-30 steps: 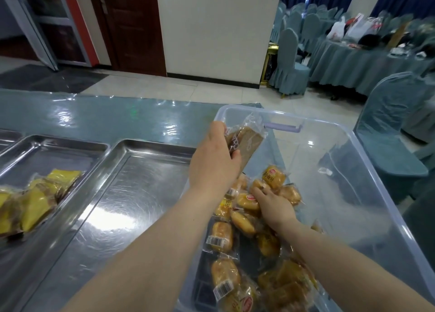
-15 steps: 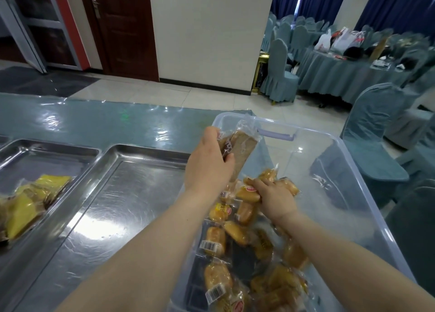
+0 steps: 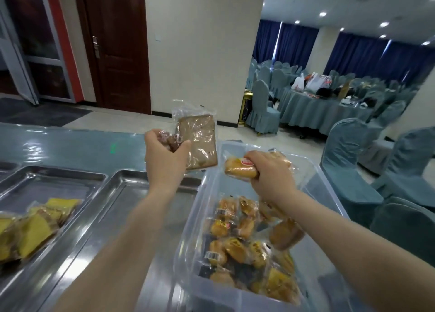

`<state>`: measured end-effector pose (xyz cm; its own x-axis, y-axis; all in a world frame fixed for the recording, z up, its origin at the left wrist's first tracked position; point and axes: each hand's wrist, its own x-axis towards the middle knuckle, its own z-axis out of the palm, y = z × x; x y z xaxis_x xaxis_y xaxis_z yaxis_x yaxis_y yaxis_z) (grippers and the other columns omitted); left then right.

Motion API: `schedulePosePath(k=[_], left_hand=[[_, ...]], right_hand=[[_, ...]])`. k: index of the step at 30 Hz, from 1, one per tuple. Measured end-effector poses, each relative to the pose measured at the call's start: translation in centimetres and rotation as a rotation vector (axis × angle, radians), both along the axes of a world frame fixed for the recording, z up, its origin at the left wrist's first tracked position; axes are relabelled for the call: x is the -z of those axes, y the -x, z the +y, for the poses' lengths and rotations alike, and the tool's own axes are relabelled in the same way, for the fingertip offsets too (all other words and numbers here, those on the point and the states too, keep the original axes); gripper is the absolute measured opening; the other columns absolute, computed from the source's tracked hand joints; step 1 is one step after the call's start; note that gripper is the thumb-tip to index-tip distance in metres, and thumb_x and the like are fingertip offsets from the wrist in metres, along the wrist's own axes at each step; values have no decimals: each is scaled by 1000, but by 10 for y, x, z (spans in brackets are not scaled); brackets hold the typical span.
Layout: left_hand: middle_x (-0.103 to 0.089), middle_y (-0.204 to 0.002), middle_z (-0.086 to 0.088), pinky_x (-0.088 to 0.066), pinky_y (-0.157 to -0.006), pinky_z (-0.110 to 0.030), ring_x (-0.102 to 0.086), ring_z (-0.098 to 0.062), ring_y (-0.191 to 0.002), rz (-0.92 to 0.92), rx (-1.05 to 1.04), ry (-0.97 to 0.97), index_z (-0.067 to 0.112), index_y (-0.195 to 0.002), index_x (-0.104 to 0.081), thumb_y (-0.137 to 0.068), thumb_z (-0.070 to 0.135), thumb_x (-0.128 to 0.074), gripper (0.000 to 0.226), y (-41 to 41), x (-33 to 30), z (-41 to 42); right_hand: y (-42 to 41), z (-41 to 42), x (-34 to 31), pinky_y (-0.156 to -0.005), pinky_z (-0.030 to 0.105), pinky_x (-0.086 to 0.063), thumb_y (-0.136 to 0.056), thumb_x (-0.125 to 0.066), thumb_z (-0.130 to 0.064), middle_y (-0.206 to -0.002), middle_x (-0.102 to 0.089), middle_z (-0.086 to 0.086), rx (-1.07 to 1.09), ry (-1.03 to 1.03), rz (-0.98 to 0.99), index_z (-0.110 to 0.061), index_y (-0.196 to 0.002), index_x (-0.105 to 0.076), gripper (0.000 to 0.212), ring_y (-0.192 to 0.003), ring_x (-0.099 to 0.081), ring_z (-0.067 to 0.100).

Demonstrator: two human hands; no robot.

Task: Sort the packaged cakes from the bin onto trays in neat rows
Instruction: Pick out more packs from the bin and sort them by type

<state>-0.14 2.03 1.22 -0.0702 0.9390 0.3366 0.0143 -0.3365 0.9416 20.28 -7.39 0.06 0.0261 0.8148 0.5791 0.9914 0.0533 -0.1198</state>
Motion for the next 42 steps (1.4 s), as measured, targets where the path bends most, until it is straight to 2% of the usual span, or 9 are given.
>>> schedulePosePath(k=[7, 10, 14, 19, 22, 31, 35, 38, 42], left_hand=[[-54, -87, 11, -41, -49, -7, -57, 7, -67, -118, -97, 14, 22, -112, -41, -78, 22, -72, 46, 88, -19, 22], [-54, -86, 12, -42, -51, -13, -56, 9, -61, -136, -94, 32, 27, -107, -41, -77, 22, -71, 43, 130, -14, 34], [-51, -84, 11, -37, -46, -5, -51, 16, -55, -109, -111, 53, 28, -98, -42, -78, 19, -71, 37, 195, 8, 57], [-50, -86, 12, -35, -58, -19, -48, 1, -71, -44, -146, 127, 21, -104, -43, -75, 25, -75, 44, 286, 52, 96], [-53, -88, 11, -38, -58, -16, -53, 0, -72, -44, -134, 208, 22, -106, -42, -75, 21, -76, 45, 332, 84, 120], [-61, -95, -7, -51, -77, -41, -59, -23, -77, -70, -157, 470, 17, -103, -47, -75, 13, -74, 39, 431, 153, 163], [-57, -90, -1, -49, -71, -31, -58, -19, -78, -154, -216, 513, 15, -104, -46, -79, 9, -71, 36, 466, 161, 174], [-58, -94, -2, -49, -70, -29, -58, -16, -80, -194, -274, 526, 14, -107, -47, -79, 10, -71, 36, 495, 164, 185], [-58, -102, -7, -50, -60, -22, -59, -13, -78, -303, -393, 526, 15, -102, -47, -80, 7, -69, 32, 534, 166, 212]], right_hand=[[79, 30, -85, -66, 32, -45, -78, -64, -4, -85, -67, 2, -31, -189, 114, -18, -105, -59, 31, -74, -59, 20], [129, 51, -89, -58, 27, -39, -74, -59, 0, -77, -57, -7, -99, -195, 173, -18, -101, -58, 33, -68, -53, 18], [202, 88, -54, -61, 29, -36, -74, -60, -3, -78, -55, -8, -116, -114, 202, -20, -103, -57, 34, -68, -49, 17], [278, 130, 7, -71, 34, -46, -78, -62, -7, -98, -65, 3, -8, 81, 286, -24, -114, -52, 40, -83, -57, 22], [310, 147, 44, -74, 41, -49, -78, -59, -8, -99, -66, 7, 58, 133, 339, -22, -113, -53, 38, -86, -60, 31], [369, 177, 145, -73, 41, -49, -81, -54, -10, -102, -63, 0, 274, 288, 529, -34, -109, -48, 38, -87, -59, 27], [385, 192, 175, -90, 44, -46, -80, -60, -18, -127, -47, 3, 296, 474, 532, -31, -123, -46, 47, -110, -51, 27], [393, 199, 191, -107, 46, -33, -80, -67, -34, -154, -16, 6, 413, 587, 464, -28, -134, -44, 59, -138, -24, 33], [398, 207, 199, -109, 46, -29, -85, -59, -43, -154, -14, 13, 530, 638, 414, -10, -141, -32, 70, -138, -18, 35]])
